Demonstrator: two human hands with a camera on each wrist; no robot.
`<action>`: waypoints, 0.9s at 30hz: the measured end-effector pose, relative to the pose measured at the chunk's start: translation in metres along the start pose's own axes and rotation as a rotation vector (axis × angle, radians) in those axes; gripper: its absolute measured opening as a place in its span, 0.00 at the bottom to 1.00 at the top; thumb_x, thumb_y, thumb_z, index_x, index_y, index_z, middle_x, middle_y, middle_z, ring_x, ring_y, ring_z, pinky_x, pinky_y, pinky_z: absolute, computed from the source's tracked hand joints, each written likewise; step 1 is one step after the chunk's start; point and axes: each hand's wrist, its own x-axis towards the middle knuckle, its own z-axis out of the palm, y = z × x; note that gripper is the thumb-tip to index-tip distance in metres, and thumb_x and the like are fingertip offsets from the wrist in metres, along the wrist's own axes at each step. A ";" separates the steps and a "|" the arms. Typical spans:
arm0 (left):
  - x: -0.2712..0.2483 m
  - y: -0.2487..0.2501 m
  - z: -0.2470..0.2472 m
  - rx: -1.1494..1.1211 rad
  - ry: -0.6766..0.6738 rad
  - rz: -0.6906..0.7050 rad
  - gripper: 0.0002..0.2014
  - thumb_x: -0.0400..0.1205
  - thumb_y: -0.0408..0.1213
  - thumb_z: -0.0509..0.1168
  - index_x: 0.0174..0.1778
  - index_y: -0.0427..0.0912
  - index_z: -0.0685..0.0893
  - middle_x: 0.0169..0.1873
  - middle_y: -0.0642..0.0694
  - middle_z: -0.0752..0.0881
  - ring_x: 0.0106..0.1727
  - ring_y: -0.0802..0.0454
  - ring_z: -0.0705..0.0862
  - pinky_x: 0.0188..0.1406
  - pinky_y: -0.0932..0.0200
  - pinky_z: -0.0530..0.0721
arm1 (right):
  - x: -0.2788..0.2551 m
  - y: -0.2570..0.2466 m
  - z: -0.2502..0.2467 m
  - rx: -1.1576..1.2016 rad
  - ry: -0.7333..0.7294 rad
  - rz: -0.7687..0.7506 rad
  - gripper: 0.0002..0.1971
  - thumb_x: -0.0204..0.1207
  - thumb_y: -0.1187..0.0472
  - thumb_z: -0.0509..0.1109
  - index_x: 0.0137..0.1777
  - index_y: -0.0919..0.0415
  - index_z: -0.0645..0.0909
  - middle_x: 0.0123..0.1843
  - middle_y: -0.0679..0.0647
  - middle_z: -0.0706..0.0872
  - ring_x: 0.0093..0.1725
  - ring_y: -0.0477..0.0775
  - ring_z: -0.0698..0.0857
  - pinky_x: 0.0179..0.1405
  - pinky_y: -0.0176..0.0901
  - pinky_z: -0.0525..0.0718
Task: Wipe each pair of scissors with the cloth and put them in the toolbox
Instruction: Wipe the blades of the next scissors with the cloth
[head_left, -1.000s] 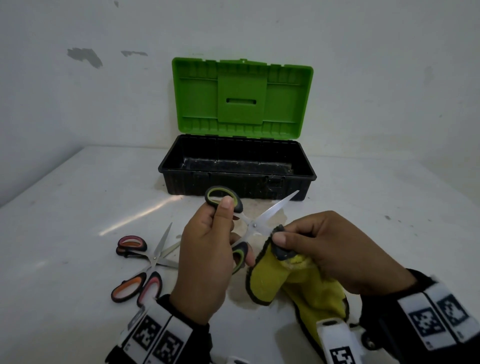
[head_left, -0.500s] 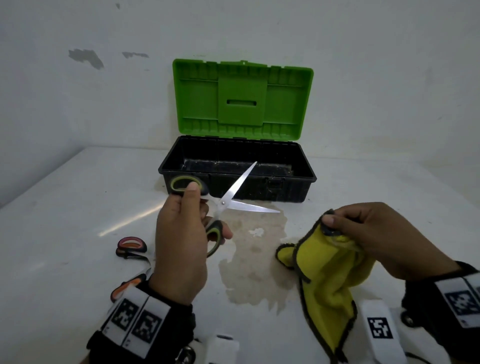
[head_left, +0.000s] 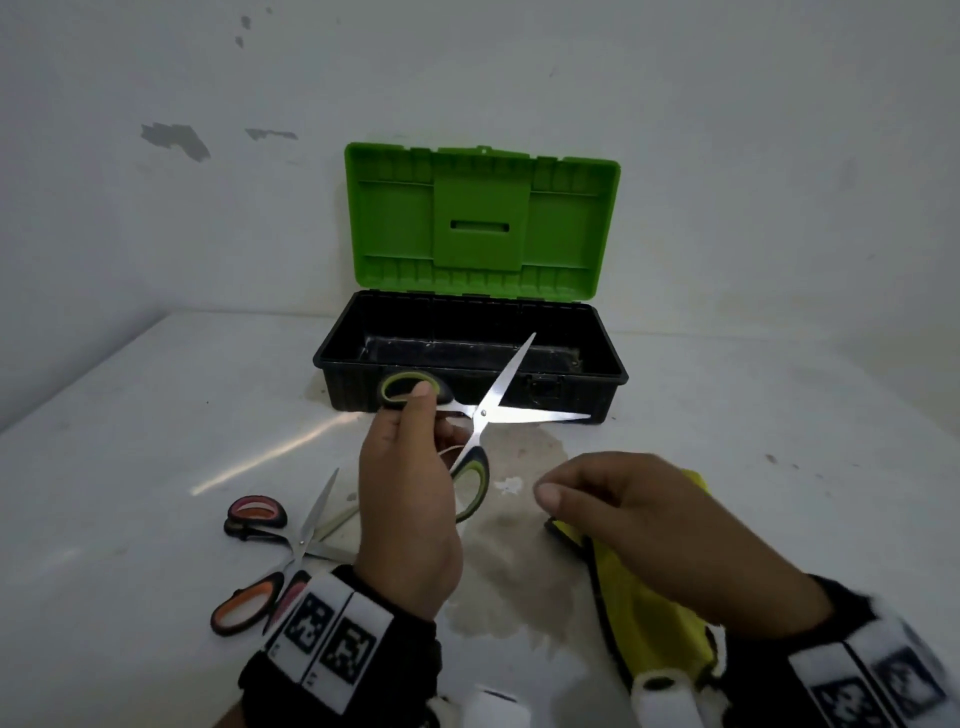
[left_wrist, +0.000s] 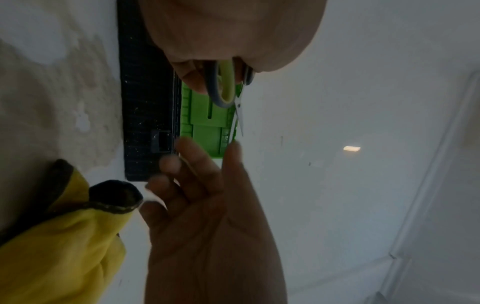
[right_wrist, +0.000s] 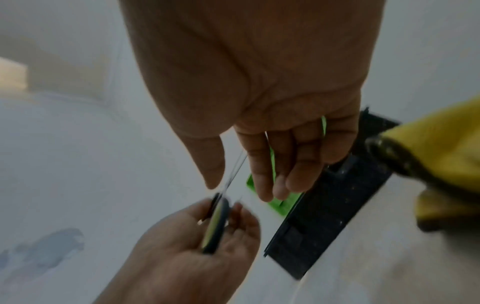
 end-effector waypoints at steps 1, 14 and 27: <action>-0.001 0.000 0.003 -0.006 -0.017 -0.004 0.13 0.87 0.45 0.61 0.39 0.46 0.85 0.27 0.54 0.83 0.31 0.60 0.83 0.47 0.52 0.81 | 0.002 -0.004 0.005 0.086 -0.044 0.006 0.12 0.76 0.41 0.69 0.44 0.46 0.89 0.38 0.38 0.89 0.38 0.35 0.86 0.40 0.30 0.82; 0.012 0.006 -0.026 0.126 -0.126 -0.029 0.05 0.82 0.33 0.68 0.51 0.42 0.86 0.41 0.45 0.91 0.43 0.50 0.89 0.43 0.54 0.87 | 0.015 -0.001 0.028 0.683 0.006 0.122 0.10 0.80 0.62 0.71 0.41 0.68 0.87 0.29 0.58 0.86 0.27 0.51 0.83 0.27 0.38 0.81; 0.010 0.004 -0.045 0.541 -0.412 0.001 0.04 0.79 0.35 0.74 0.46 0.40 0.89 0.34 0.43 0.92 0.34 0.53 0.90 0.28 0.65 0.82 | 0.022 -0.001 0.039 0.799 0.136 0.150 0.09 0.77 0.61 0.73 0.43 0.69 0.85 0.37 0.63 0.88 0.29 0.55 0.85 0.28 0.42 0.84</action>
